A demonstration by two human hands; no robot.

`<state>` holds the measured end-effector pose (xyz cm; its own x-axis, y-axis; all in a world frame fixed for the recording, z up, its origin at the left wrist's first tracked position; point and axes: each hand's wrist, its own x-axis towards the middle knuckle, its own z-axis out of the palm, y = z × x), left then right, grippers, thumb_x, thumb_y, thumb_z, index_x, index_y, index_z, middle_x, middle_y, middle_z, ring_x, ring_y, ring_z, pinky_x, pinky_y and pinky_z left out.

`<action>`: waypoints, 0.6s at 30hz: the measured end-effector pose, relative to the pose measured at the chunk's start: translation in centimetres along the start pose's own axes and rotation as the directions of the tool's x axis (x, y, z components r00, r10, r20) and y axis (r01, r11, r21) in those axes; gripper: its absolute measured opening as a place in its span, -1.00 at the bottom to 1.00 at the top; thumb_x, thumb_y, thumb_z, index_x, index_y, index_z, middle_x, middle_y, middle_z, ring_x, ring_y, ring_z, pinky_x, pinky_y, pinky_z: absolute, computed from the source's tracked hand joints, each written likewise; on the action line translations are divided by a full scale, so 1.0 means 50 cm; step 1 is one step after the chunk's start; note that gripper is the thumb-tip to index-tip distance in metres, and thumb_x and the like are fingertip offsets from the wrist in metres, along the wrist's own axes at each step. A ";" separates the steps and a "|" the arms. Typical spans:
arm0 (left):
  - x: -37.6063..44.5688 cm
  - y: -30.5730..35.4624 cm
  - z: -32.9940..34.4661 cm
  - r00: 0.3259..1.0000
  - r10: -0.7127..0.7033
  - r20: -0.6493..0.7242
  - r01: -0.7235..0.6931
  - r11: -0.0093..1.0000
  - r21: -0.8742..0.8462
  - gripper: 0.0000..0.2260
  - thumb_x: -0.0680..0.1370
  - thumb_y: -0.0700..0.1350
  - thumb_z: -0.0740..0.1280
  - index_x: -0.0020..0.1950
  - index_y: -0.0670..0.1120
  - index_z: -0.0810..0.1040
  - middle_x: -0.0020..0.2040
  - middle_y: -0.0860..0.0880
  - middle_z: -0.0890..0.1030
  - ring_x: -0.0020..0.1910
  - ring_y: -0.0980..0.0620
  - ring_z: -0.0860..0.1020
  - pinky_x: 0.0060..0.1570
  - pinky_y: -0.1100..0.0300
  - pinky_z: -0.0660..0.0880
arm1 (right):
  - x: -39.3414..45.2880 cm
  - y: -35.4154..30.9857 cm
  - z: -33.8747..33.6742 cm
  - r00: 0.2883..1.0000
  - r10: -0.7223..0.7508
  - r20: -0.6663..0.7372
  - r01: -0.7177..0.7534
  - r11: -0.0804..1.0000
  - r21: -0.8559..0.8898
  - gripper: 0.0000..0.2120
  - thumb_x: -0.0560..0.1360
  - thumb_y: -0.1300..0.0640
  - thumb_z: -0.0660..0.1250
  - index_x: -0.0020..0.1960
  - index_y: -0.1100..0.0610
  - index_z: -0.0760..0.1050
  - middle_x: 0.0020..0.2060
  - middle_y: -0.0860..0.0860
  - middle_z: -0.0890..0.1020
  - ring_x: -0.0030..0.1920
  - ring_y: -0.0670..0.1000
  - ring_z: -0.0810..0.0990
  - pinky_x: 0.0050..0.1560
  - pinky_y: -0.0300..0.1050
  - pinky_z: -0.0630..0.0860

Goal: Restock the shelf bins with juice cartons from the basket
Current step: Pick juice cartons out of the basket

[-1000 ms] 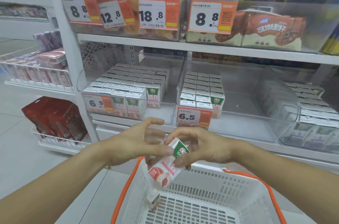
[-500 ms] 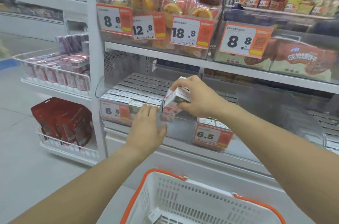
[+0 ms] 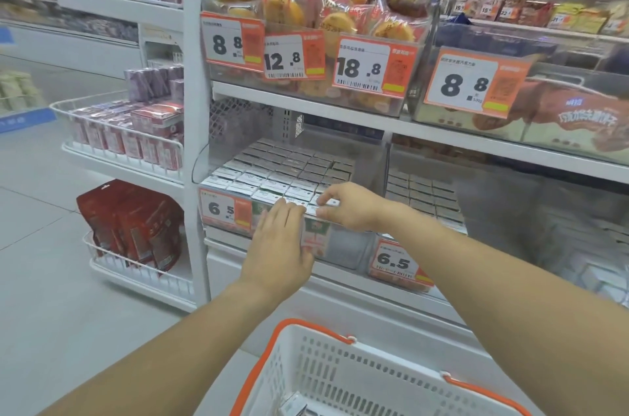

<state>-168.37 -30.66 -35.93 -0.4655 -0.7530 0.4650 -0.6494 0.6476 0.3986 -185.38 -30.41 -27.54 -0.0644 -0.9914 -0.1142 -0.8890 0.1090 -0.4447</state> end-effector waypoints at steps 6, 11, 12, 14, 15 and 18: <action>-0.006 0.005 -0.013 0.997 -0.019 0.069 0.014 0.997 0.070 -0.47 0.45 -0.12 0.35 0.41 -0.09 0.34 0.39 -0.04 0.40 0.53 -0.10 0.20 0.50 -0.13 0.16 | -0.063 0.000 0.024 0.951 -0.094 -0.294 0.094 0.995 -0.016 -0.74 0.61 0.15 0.25 0.29 0.03 0.48 0.21 0.01 0.39 -0.06 0.00 0.59 0.16 -0.06 0.49; -0.034 0.073 -0.026 0.991 0.122 -0.054 -0.121 0.992 0.030 -0.77 0.45 -0.14 0.31 0.10 -0.07 0.47 0.03 -0.02 0.52 0.03 -0.06 0.49 0.02 0.01 0.46 | -0.231 0.014 0.097 0.652 -0.227 -0.723 0.402 0.913 0.075 -0.84 0.46 0.35 0.35 -0.12 0.10 0.55 -0.17 -0.06 0.55 -0.18 -0.11 0.54 -0.20 -0.25 0.49; -0.047 0.089 -0.021 0.993 0.113 0.029 -0.111 0.993 -0.050 -0.84 0.47 -0.12 0.29 0.05 -0.04 0.47 -0.04 0.02 0.53 -0.03 -0.03 0.51 -0.04 0.01 0.46 | -0.252 0.034 0.123 0.651 -0.173 -0.739 0.393 0.910 0.133 -0.83 0.44 0.36 0.35 -0.14 0.10 0.54 -0.20 -0.06 0.56 -0.19 -0.09 0.54 -0.22 -0.27 0.47; -0.079 0.095 0.008 0.960 0.102 0.261 -0.071 0.989 -0.126 -0.90 0.47 -0.04 0.24 -0.04 0.02 0.47 -0.12 0.08 0.53 -0.09 0.00 0.53 -0.07 0.03 0.49 | -0.280 0.088 0.192 0.733 -0.019 -0.680 0.292 0.911 0.290 -0.82 0.44 0.36 0.35 -0.14 0.09 0.54 -0.21 -0.07 0.58 -0.19 -0.08 0.55 -0.21 -0.25 0.49; -0.100 0.088 0.024 0.929 0.110 0.354 -0.069 0.990 -0.127 -0.90 0.47 -0.02 0.22 -0.06 0.03 0.47 -0.13 0.09 0.53 -0.09 0.00 0.54 -0.06 0.04 0.50 | -0.292 0.122 0.233 0.807 0.067 -0.587 0.200 0.904 0.377 -0.83 0.45 0.34 0.35 -0.13 0.07 0.55 -0.21 -0.08 0.60 -0.19 -0.08 0.56 -0.19 -0.23 0.51; -0.172 0.043 0.063 0.828 0.039 0.560 0.001 0.998 -0.070 -0.86 0.52 -0.08 0.31 0.05 -0.06 0.54 -0.07 0.05 0.54 -0.11 0.04 0.49 0.00 0.16 0.48 | -0.343 0.242 0.366 0.947 0.264 -0.183 -0.149 0.867 0.476 -0.84 0.49 0.27 0.33 -0.12 0.01 0.56 -0.18 -0.11 0.63 -0.22 -0.09 0.60 -0.16 -0.31 0.53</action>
<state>-167.68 -23.15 -41.58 -0.7473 -0.6632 -0.0421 -0.6058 0.6538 0.4534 -186.75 -10.78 -47.20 -0.3787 -0.9234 -0.0628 -0.5449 0.2773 -0.7913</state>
